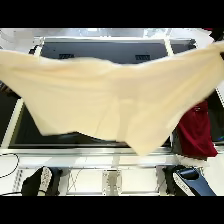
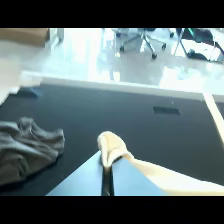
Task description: Fold the shirts.
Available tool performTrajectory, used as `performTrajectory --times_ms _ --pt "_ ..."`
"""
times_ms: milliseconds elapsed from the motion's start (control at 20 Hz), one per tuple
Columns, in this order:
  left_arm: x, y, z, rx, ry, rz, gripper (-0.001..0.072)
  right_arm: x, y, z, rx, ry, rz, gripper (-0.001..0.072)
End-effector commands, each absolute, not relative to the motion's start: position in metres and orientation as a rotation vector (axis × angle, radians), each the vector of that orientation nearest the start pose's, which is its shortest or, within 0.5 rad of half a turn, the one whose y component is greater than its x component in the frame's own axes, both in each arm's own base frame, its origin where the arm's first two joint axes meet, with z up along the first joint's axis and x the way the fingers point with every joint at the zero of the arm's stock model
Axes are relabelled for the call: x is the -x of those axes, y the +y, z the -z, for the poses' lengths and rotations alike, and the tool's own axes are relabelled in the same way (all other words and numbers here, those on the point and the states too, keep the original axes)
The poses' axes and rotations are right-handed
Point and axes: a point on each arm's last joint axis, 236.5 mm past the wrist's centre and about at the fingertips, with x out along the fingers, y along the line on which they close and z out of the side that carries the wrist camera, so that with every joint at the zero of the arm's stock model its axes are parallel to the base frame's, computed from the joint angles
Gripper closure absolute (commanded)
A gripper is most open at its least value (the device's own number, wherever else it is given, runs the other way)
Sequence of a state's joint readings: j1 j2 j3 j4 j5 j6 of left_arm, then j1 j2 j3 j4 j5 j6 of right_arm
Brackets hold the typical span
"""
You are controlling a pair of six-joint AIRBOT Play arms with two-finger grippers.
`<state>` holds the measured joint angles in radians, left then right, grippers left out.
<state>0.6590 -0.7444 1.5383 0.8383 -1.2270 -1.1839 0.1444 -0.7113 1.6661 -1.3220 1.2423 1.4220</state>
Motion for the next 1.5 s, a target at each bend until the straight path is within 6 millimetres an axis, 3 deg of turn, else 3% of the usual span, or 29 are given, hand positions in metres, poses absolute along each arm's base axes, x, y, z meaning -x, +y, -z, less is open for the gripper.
performTrajectory --times_ms 0,150,250,350,450,500,600,650,700,750,800,900,950,1100,1200,1250,1300,1350,1450 --pt "-0.334 0.044 -0.331 0.236 0.469 0.126 0.0699 -0.338 0.07 -0.362 0.13 0.442 -0.255 0.0699" --pt "-0.406 0.032 -0.225 0.252 0.747 0.217 0.0699 -0.43 0.09 -0.243 0.112 0.732 -0.288 0.0697" --pt "-0.463 0.038 -0.147 0.242 0.87 0.117 0.0698 -0.481 0.104 -0.168 0.077 0.846 -0.307 0.0696" --pt "-0.513 0.04 -0.085 0.297 0.894 0.007 0.0698 -0.53 0.121 -0.104 -0.004 0.865 -0.314 0.0696" --pt "-0.55 0.035 -0.045 0.384 0.859 -0.045 0.0698 -0.57 0.137 -0.069 -0.113 0.81 -0.319 0.0694" --pt "-0.566 0.035 -0.033 0.413 0.823 -0.063 0.0698 -0.589 0.139 -0.06 -0.151 0.76 -0.305 0.0693" --pt "-0.589 0.034 -0.03 0.476 0.734 -0.071 0.0688 -0.624 0.132 -0.067 -0.19 0.606 -0.256 0.0692" --pt "-0.597 0.035 -0.038 0.513 0.685 -0.072 0.0544 -0.638 0.127 -0.082 -0.198 0.513 -0.231 0.0669" --pt "-0.603 0.038 -0.053 0.554 0.637 -0.073 0.0171 -0.647 0.122 -0.103 -0.204 0.433 -0.215 0.0562" --pt "-0.606 0.043 -0.071 0.59 0.603 -0.07 -0.0003 -0.649 0.12 -0.121 -0.205 0.4 -0.216 0.0376" --pt "-0.605 0.051 -0.09 0.612 0.579 -0.068 0.0006 -0.646 0.12 -0.139 -0.208 0.399 -0.229 0.026" --pt "-0.588 0.075 -0.136 0.614 0.523 -0.08 0.0007 -0.627 0.109 -0.165 -0.179 0.484 -0.255 0.0261" --pt "-0.571 0.088 -0.163 0.59 0.502 -0.084 0.0007 -0.61 0.092 -0.177 -0.137 0.546 -0.249 0.0261" --pt "-0.503 0.129 -0.231 0.404 0.465 -0.138 0.0007 -0.534 0.019 -0.215 -0.08 0.71 -0.163 0.0263" --pt "-0.446 0.166 -0.255 0.295 0.441 -0.272 0.0008 -0.481 -0.021 -0.245 -0.078 0.739 -0.103 0.0263" --pt "-0.416 0.178 -0.248 0.265 0.472 -0.331 0.0008 -0.456 -0.035 -0.253 -0.082 0.75 -0.073 0.0263" --pt "-0.387 0.186 -0.227 0.264 0.526 -0.383 0.0007 -0.429 -0.046 -0.253 -0.084 0.77 -0.048 0.0263" --pt "-0.357 0.192 -0.195 0.306 0.59 -0.429 0.0007 -0.406 -0.055 -0.248 -0.097 0.785 -0.02 0.0263" --pt "-0.307 0.193 -0.119 0.547 0.672 -0.551 0.0008 -0.367 -0.062 -0.216 -0.156 0.817 0.023 0.0263"
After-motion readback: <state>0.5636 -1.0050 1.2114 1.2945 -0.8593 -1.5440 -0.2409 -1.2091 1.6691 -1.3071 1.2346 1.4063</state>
